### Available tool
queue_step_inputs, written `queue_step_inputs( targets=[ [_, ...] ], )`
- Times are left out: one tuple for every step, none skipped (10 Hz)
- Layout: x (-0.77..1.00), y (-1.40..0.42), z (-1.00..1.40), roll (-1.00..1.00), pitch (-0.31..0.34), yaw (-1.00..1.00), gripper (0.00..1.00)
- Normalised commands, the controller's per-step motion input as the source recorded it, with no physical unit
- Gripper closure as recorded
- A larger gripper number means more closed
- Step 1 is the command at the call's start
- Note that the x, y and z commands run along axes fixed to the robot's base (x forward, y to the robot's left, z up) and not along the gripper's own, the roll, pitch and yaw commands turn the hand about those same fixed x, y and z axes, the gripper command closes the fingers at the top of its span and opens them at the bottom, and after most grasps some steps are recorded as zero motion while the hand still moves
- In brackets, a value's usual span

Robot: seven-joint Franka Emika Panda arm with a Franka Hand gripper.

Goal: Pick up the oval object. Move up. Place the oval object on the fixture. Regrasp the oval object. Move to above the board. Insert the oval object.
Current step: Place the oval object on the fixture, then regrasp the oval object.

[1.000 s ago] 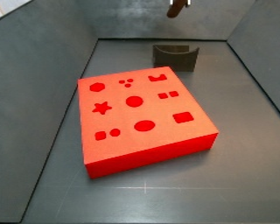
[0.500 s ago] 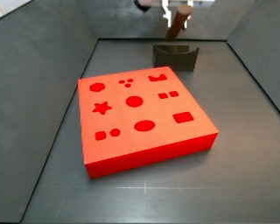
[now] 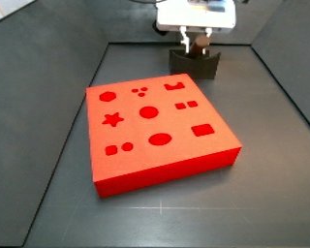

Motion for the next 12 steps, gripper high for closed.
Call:
queue_step_inputs(
  targets=[
    [0.07, 0.09, -0.33, -0.11, -0.046, -0.1, 1.0],
    [0.06, 0.11, -0.3, -0.1, -0.058, -0.08, 1.0],
    [0.06, 0.11, -0.3, -0.1, -0.058, -0.07, 1.0],
    [0.06, 0.11, -0.3, -0.1, -0.057, -0.05, 1.0],
    [0.0, 0.0, 0.0, 0.0, 0.0, 0.0, 0.0],
    [0.0, 0.0, 1.0, 0.02, 0.051, -0.06, 0.0],
    [-0.01, 0.0, 1.0, 0.02, 0.054, -0.05, 0.0],
    [-0.02, 0.01, 1.0, 0.03, 0.055, -0.05, 0.0],
    [-0.03, 0.0, 1.0, 0.06, 0.044, -0.04, 0.0],
    [-0.03, 0.0, 1.0, 0.06, 0.04, -0.04, 0.0],
    [-0.04, 0.0, 0.88, 0.07, 0.037, -0.03, 0.0],
    [-0.04, 0.0, 0.7, 0.07, 0.029, -0.03, 0.0]
  ],
)
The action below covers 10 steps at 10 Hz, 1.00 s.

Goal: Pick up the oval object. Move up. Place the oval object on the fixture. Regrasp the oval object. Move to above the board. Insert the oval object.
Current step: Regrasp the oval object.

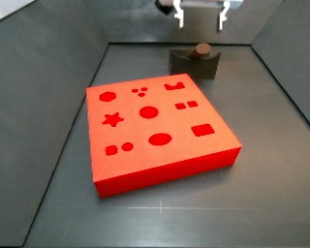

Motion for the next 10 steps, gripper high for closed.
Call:
queue_step_inputs(
  targets=[
    [-0.04, 0.0, 0.52, 0.06, 0.018, -0.03, 0.0],
    [-0.04, 0.0, 0.27, 0.06, 0.011, -0.02, 0.0],
    [-1.0, 0.0, 0.0, -0.02, 0.029, -0.04, 0.0],
    [-1.0, 0.0, -0.04, -0.03, 0.019, -0.04, 0.0],
    [-1.0, 0.0, -0.01, -0.02, -0.021, -0.06, 0.0],
    [-1.0, 0.0, 0.0, 0.01, -0.044, -0.06, 0.0],
    [-1.0, 0.0, 0.0, 0.02, -0.056, -0.05, 0.0],
    [-1.0, 0.0, 0.01, 0.05, -0.072, -0.04, 0.0],
    [-1.0, -0.01, 0.02, 0.07, -0.084, -0.02, 0.0],
    [-1.0, -0.01, 0.02, 0.08, -0.091, -0.02, 0.0]
  ],
)
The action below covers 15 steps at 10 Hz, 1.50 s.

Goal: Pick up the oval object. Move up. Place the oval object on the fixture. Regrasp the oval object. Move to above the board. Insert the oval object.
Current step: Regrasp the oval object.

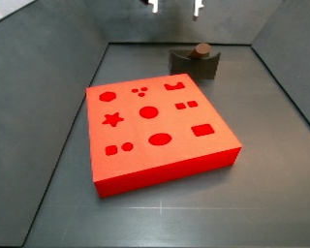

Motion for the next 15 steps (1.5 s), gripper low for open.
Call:
queue_step_inputs(
  targets=[
    [-0.95, -0.01, 0.02, 0.09, -0.104, 0.0, 0.0],
    [-0.82, -0.02, 0.02, 0.11, -0.112, 0.01, 0.0],
    [-0.58, -1.0, -0.76, 1.0, -0.034, -0.89, 0.0],
    [-0.46, -1.0, -0.74, 1.0, -0.039, -0.89, 0.0],
    [-0.27, -0.97, -0.51, 1.0, -0.072, -0.9, 0.0],
    [-0.14, -0.79, -0.27, 1.0, -0.098, -0.9, 0.0],
    [-0.07, -0.53, -0.13, 1.0, -0.126, -0.9, 0.0],
    [-0.06, -0.39, -0.09, 1.0, -0.141, -0.9, 0.0],
    [-0.05, -0.12, -0.04, 1.0, -0.17, -0.9, 0.0],
    [-0.05, -0.03, -0.01, 1.0, -0.19, -0.91, 0.0],
    [-0.04, -0.04, -0.01, 1.0, -0.214, -0.91, 0.0],
    [-0.04, -0.04, 0.0, 1.0, -0.225, -0.91, 0.0],
    [-0.05, -0.03, 0.01, 1.0, -0.247, -0.92, 0.0],
    [-0.05, -0.02, 0.0, 1.0, -0.26, -0.92, 0.0],
    [-0.05, -0.02, 0.01, 1.0, -0.271, -0.92, 0.0]
  ],
)
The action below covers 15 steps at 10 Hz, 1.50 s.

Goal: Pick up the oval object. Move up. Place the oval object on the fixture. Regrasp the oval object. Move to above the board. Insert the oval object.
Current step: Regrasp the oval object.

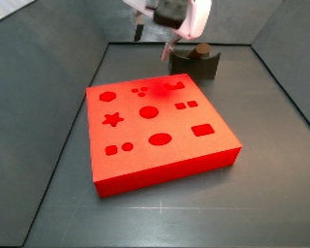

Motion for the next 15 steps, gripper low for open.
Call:
queue_step_inputs(
  targets=[
    [-0.05, -0.01, 0.0, 1.0, -0.273, -0.93, 0.0],
    [-0.04, -0.01, 0.0, 1.0, -0.272, -0.94, 0.0],
    [-0.04, -0.01, 0.0, 1.0, -0.267, -0.95, 0.0],
    [-0.05, -0.01, 0.0, 1.0, -0.25, -0.96, 0.0],
    [-0.05, -0.01, 0.0, 1.0, -0.229, -0.98, 0.0],
    [-0.05, 0.0, -0.01, 0.99, -0.175, -1.0, 0.0],
    [-0.04, 0.0, -0.01, 0.98, -0.132, -1.0, 0.0],
    [-0.04, -0.01, 0.01, 0.95, -0.013, -1.0, 0.0],
    [-0.03, -0.01, 0.01, 0.93, 0.1, -1.0, 0.0],
    [-0.02, -0.01, -0.01, 0.92, 0.241, -1.0, 0.0],
    [-0.01, -0.01, -0.03, 0.87, 0.412, -0.94, 0.0],
    [0.01, -0.01, -0.04, 0.61, 0.599, -0.62, 0.0],
    [0.03, -0.01, -0.04, 0.43, 0.714, -0.39, 0.0],
    [0.06, -0.01, -0.02, 0.29, 0.734, -0.1, 0.0],
    [0.05, -0.02, -0.02, 0.24, 0.708, 0.09, 0.0]
  ],
)
